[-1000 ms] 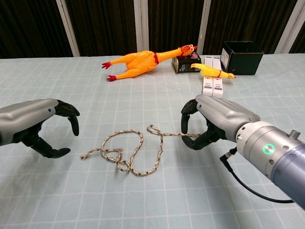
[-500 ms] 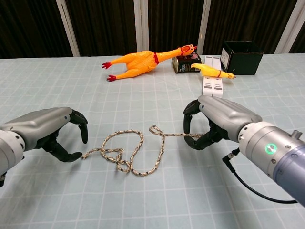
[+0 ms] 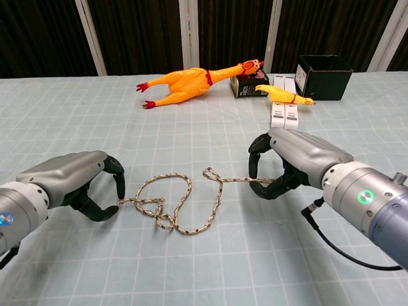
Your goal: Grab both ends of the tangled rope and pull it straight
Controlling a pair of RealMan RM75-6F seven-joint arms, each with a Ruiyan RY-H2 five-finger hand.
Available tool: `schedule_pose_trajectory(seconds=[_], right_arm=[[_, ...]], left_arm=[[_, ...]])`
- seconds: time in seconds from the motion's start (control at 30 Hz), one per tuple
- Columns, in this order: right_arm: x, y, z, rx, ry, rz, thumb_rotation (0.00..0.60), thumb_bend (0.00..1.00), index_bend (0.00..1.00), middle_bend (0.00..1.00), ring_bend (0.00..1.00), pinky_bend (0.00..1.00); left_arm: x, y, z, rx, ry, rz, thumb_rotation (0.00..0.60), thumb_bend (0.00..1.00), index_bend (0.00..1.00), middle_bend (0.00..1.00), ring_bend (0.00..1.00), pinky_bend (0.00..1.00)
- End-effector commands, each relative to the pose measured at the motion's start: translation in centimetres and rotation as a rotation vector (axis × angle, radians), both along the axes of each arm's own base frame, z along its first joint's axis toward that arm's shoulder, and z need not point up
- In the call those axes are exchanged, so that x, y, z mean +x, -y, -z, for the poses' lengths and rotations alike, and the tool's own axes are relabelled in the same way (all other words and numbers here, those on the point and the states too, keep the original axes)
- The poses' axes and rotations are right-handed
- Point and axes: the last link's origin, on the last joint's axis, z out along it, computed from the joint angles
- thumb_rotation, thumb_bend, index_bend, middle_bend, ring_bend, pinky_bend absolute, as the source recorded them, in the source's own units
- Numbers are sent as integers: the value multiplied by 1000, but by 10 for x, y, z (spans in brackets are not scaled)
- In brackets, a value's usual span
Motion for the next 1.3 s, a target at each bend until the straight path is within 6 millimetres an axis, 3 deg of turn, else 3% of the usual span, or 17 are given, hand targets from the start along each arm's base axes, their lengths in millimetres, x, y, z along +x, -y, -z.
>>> schedule_pose_trajectory(seconds=[0.03,1.3], right_arm=[[0,0,0,0,-1,-1,600,455,648,229,0,0],[-1,-3,6,19,-21,-6,600,456,648,229,0,0]], left_arm=[[0,-1,2,-2,0,-5,600,484,497,165,16,10],[2,0,5,2,40,-23,600,585,534,177,16,10]])
